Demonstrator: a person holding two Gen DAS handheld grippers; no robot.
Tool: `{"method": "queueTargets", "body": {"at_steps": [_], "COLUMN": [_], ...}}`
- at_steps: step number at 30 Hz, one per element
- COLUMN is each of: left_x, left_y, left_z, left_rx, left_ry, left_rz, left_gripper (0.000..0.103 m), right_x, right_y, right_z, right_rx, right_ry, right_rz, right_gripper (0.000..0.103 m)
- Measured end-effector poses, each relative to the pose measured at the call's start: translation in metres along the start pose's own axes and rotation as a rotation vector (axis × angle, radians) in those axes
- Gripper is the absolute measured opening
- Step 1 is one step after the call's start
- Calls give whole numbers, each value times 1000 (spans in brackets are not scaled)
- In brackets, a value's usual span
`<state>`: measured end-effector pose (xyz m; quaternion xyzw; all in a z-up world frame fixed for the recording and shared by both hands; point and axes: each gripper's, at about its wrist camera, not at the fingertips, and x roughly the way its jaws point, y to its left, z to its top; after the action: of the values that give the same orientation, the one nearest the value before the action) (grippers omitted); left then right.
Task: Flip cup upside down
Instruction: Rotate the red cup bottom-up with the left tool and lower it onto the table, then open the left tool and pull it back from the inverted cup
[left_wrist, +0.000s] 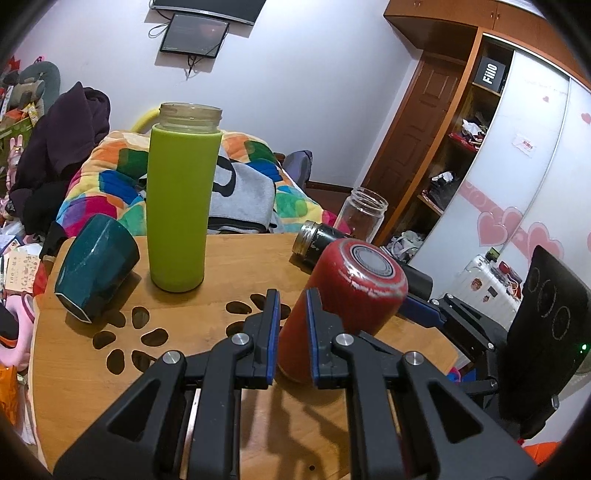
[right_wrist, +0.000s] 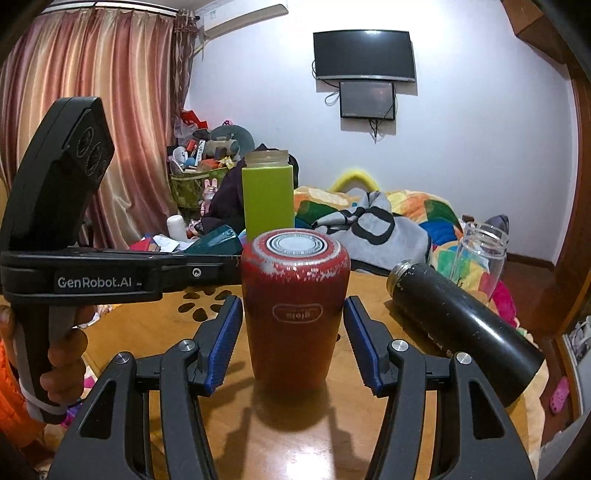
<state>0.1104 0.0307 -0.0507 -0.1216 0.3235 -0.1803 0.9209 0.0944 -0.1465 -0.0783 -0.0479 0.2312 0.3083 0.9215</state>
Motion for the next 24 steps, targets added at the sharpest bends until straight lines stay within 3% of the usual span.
{"method": "queueTargets", "body": {"at_steps": [17,22,24], "left_x": [8,3,-4], "left_y": [7,1,-5], "left_z": [-1,-4,-7], "left_rx": [-13,26,55], "left_ry": [20,7,-13], "left_rz": [24,58,93], "left_gripper": [12,12,23], "right_x": [5,1,-5], "right_y": [-7,-6,-7], "right_z": [-2,-3,-3], "right_rx": [30,26,23], "right_ry": [35,27,16], "right_rz": [32,34,33], "right_gripper": [53,53,53]}}
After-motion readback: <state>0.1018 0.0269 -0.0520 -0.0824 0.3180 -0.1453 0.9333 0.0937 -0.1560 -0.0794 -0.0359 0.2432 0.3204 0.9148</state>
